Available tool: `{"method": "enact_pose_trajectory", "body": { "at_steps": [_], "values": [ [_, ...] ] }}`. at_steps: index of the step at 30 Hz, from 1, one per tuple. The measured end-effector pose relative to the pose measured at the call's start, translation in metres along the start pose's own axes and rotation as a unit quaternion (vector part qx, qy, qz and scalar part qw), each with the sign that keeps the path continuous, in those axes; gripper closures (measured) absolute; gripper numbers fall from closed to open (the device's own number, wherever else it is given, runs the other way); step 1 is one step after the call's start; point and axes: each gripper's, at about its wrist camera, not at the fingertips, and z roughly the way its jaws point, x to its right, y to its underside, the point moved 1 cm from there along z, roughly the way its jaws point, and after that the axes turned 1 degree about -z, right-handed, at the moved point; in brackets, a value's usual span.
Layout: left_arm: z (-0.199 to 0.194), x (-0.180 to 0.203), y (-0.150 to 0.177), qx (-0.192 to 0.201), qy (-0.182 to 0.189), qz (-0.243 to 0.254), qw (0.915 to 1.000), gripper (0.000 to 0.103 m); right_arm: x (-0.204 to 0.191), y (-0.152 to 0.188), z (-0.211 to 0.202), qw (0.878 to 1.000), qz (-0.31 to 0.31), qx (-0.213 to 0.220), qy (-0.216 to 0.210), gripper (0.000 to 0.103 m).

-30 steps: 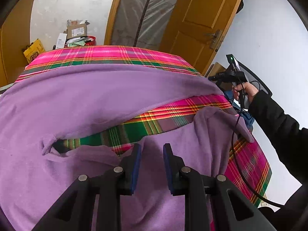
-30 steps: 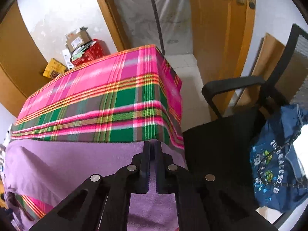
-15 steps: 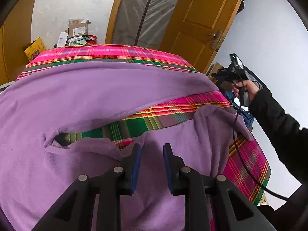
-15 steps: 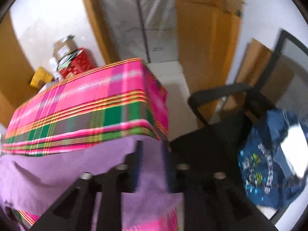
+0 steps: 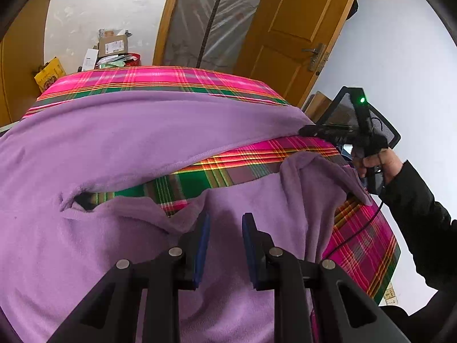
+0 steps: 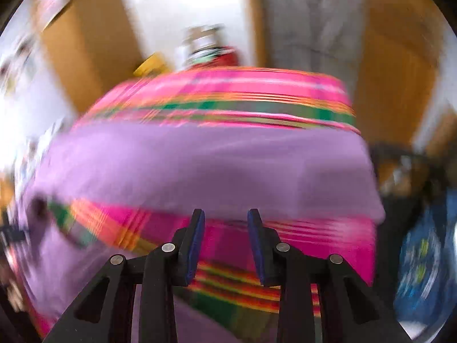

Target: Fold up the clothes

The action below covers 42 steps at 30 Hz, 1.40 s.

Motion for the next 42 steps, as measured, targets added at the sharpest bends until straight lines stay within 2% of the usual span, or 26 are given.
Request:
{"method": "enact_pose_trajectory", "body": {
  "at_steps": [2,4,7,10,11,12,13,16,20,22,25,29,31,33,35,39,42],
  "values": [
    [-0.004,-0.001,0.002,0.003,-0.003,-0.002,1.0,0.079,-0.029,-0.003,0.01,0.997,-0.081,-0.009,-0.001,0.071],
    [-0.007,-0.002,0.004,0.005,-0.006,-0.005,1.0,0.079,-0.044,0.001,0.018,0.992,-0.123,-0.019,-0.005,0.071],
    [-0.01,-0.006,0.006,0.005,-0.011,-0.011,0.9999,0.079,-0.049,-0.003,0.031,0.989,-0.143,-0.032,-0.01,0.071],
    [-0.011,-0.008,0.008,0.004,-0.012,-0.015,0.9998,0.079,-0.042,-0.009,0.041,0.99,-0.13,-0.036,-0.031,0.071],
    [-0.011,-0.008,0.009,0.004,-0.012,-0.016,0.9998,0.079,-0.041,-0.008,0.04,0.991,-0.121,-0.041,-0.036,0.078],
    [-0.011,-0.007,0.009,0.004,-0.011,-0.016,0.9998,0.079,-0.04,-0.008,0.039,0.992,-0.113,-0.046,-0.039,0.1],
    [-0.012,-0.007,0.01,0.004,-0.009,-0.016,0.9998,0.079,-0.04,-0.008,0.038,0.992,-0.104,-0.051,-0.042,0.103],
    [-0.012,-0.005,0.013,0.002,-0.001,-0.014,0.9999,0.079,-0.042,0.002,0.016,0.994,-0.096,-0.041,-0.036,0.101],
    [-0.008,0.001,0.018,-0.004,0.014,-0.008,0.9999,0.079,-0.039,0.032,-0.035,0.999,-0.036,0.003,-0.01,0.072],
    [-0.006,0.005,0.02,-0.007,0.022,-0.004,0.9997,0.079,-0.044,0.057,-0.062,1.0,-0.013,0.016,0.0,0.071],
    [-0.006,0.013,0.023,-0.011,0.035,0.006,0.9993,0.079,-0.048,0.093,-0.084,1.0,0.004,0.008,0.018,0.071],
    [-0.009,0.026,0.027,-0.011,0.049,0.023,0.9985,0.079,-0.036,0.133,-0.103,0.996,0.071,0.014,0.041,0.071],
    [-0.011,0.031,0.029,-0.011,0.053,0.03,0.9981,0.079,-0.02,0.146,-0.114,0.991,0.123,0.033,0.05,0.071],
    [-0.014,0.035,0.032,-0.011,0.057,0.035,0.9977,0.079,0.001,0.155,-0.122,0.981,0.177,0.052,0.058,0.068],
    [-0.016,0.038,0.033,-0.01,0.057,0.036,0.9977,0.079,0.019,0.162,-0.124,0.973,0.209,0.054,0.076,0.059],
    [-0.02,0.04,0.036,-0.006,0.054,0.034,0.9979,0.079,0.037,0.16,-0.113,0.969,0.23,0.048,0.07,0.058],
    [-0.022,0.041,0.037,-0.006,0.051,0.034,0.9981,0.079,0.035,0.155,-0.102,0.973,0.223,0.046,0.051,0.058]
  ]
}}
